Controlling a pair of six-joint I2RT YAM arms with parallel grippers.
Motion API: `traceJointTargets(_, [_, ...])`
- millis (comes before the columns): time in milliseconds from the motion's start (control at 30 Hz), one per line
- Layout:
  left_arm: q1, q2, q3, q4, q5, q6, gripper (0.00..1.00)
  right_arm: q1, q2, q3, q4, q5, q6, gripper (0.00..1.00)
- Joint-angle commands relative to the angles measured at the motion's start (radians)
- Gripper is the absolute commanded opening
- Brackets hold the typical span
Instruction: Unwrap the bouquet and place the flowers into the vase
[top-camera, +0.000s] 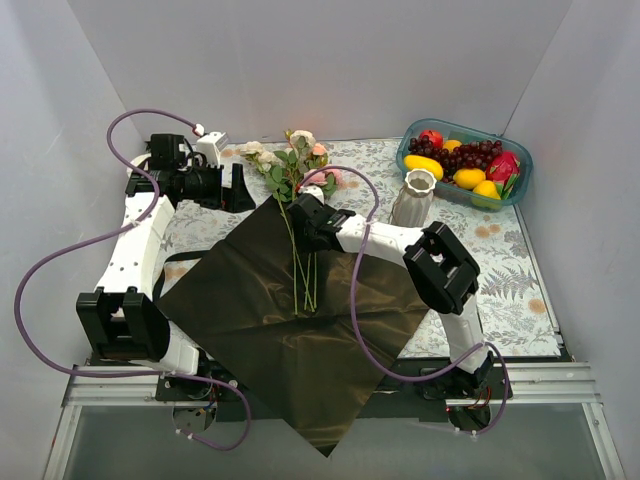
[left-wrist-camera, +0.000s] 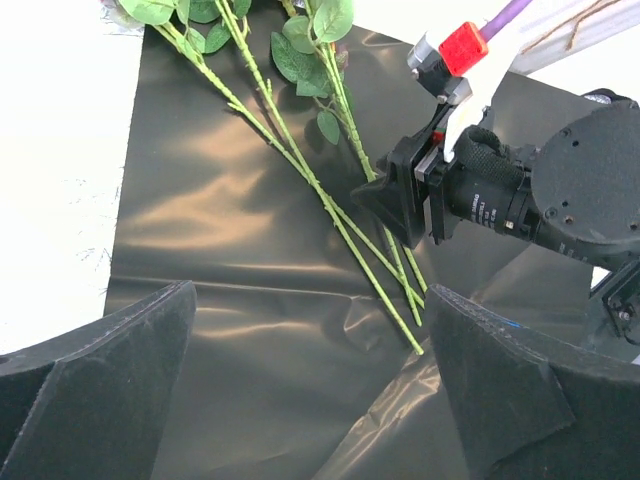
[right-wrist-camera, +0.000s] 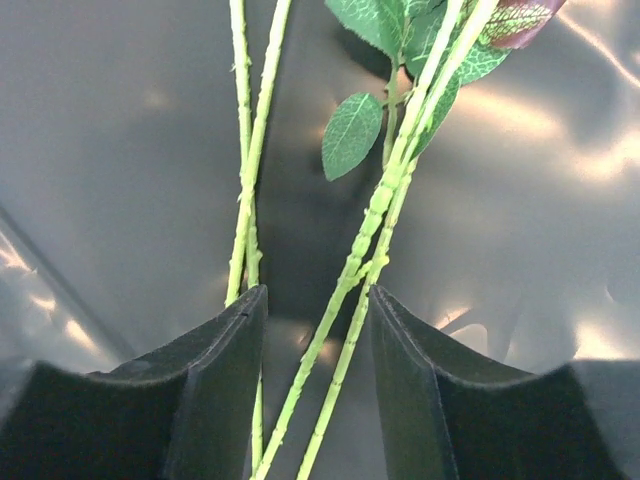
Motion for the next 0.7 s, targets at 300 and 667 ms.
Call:
traceJointTargets(300, [0.005,-0.126,-0.074,0.032,0.015,0.038,0.98,-0.048,0.05,0.055,0.08,-0.067,0.032,0.43])
traceJointTargets(667, [0.005,-0.137,-0.102,0.032,0.01,0.055,0.98,-0.065,0.107,0.104,0.068,-0.097,0.021,0.36])
